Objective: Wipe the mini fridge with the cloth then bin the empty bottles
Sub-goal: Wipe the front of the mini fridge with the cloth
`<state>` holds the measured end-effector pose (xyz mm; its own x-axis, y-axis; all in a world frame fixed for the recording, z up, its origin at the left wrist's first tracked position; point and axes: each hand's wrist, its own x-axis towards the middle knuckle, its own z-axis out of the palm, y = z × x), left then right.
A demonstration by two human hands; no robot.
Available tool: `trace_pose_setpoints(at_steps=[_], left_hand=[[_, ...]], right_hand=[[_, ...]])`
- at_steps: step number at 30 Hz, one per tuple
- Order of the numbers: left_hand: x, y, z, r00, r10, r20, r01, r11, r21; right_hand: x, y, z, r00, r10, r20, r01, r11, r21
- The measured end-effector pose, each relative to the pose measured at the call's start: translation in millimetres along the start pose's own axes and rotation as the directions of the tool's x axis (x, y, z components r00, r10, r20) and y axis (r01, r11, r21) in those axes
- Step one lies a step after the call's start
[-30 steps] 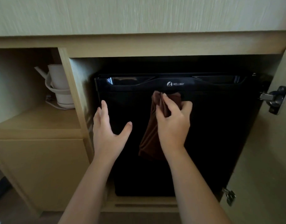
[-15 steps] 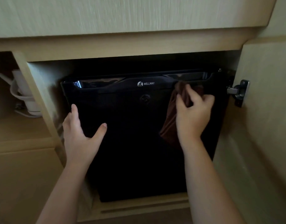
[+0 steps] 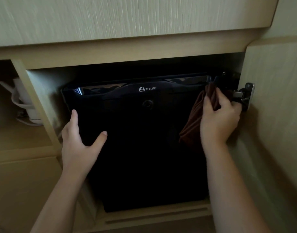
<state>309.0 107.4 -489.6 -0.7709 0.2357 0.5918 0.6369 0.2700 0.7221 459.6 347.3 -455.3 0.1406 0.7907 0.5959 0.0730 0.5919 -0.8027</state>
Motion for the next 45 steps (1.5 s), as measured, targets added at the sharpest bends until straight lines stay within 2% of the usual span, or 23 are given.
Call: trace_pose_setpoints(at_steps=[1,3,5,7,9,11,13,17,20,22,25,27,28,30,33,36,38,40,43,45], left_hand=[[0,0,0,1.0,-0.001,0.004,0.001,1.0,-0.001],[0,0,0,1.0,-0.009,0.006,0.009,1.0,-0.02],[0,1,0,1.0,-0.018,0.0,0.018,0.998,-0.059],[1,1,-1,1.0,-0.022,-0.003,0.021,0.996,-0.089],[2,-1,-3,1.0,-0.016,0.0,0.016,0.994,-0.108],[4,-5,-6,1.0,-0.006,0.011,0.007,0.992,-0.125],[6,-11,-11,1.0,-0.001,0.017,0.004,0.988,-0.152],[7,-21,-10,0.999,0.037,0.005,-0.037,0.991,-0.125],[4,-27,-7,0.999,0.051,0.003,-0.05,0.991,-0.124],[1,-33,-6,0.999,0.033,0.017,-0.031,0.99,-0.138],[-8,-46,-2,0.999,-0.029,0.032,0.033,0.991,-0.128],[-14,-54,0,0.996,-0.074,0.049,0.079,0.991,-0.105],[-16,-57,-1,0.994,-0.09,0.06,0.095,0.991,-0.099],[-14,-63,-5,0.992,-0.098,0.083,0.104,0.991,-0.083],[-6,-68,-13,0.988,-0.088,0.128,0.098,0.993,-0.072],[-6,-69,-16,0.983,-0.074,0.168,0.086,0.994,-0.068],[-8,-68,-17,0.981,-0.071,0.179,0.088,0.992,-0.086],[-11,-65,-18,0.975,-0.07,0.212,0.092,0.991,-0.098],[-9,-64,-25,0.959,-0.072,0.274,0.099,0.992,-0.083],[-7,-66,-32,0.944,-0.067,0.324,0.102,0.99,-0.093]], right_hand=[[-7,-5,5,1.0,-0.002,0.016,0.002,1.0,-0.03],[-32,-17,16,0.986,-0.117,0.119,0.124,0.991,-0.054],[-63,-24,27,0.926,-0.284,0.248,0.302,0.953,-0.037],[-83,-24,32,0.884,-0.359,0.301,0.382,0.924,-0.021],[-77,-18,30,0.91,-0.308,0.279,0.312,0.95,0.031],[-53,-4,19,0.965,-0.197,0.172,0.191,0.98,0.053],[-26,16,4,0.989,-0.122,0.088,0.124,0.992,-0.023],[-20,44,-14,0.975,-0.188,0.121,0.21,0.957,-0.2],[-53,42,1,0.955,-0.24,0.173,0.269,0.949,-0.167],[-89,37,16,0.904,-0.327,0.275,0.363,0.928,-0.088],[-147,34,36,0.757,-0.46,0.464,0.523,0.852,-0.009],[-166,36,40,0.68,-0.456,0.574,0.533,0.845,0.041],[-167,39,39,0.673,-0.442,0.593,0.508,0.859,0.065],[-153,43,34,0.75,-0.418,0.512,0.433,0.896,0.096],[-106,48,23,0.923,-0.287,0.256,0.285,0.957,0.046],[-70,45,17,0.978,-0.186,0.098,0.185,0.983,0.012],[-74,38,21,0.981,-0.178,0.079,0.18,0.984,-0.016],[-99,27,34,0.957,-0.248,0.153,0.254,0.967,-0.024],[-155,5,59,0.856,-0.387,0.341,0.395,0.917,0.049],[-179,-6,67,0.803,-0.406,0.436,0.41,0.908,0.09]])
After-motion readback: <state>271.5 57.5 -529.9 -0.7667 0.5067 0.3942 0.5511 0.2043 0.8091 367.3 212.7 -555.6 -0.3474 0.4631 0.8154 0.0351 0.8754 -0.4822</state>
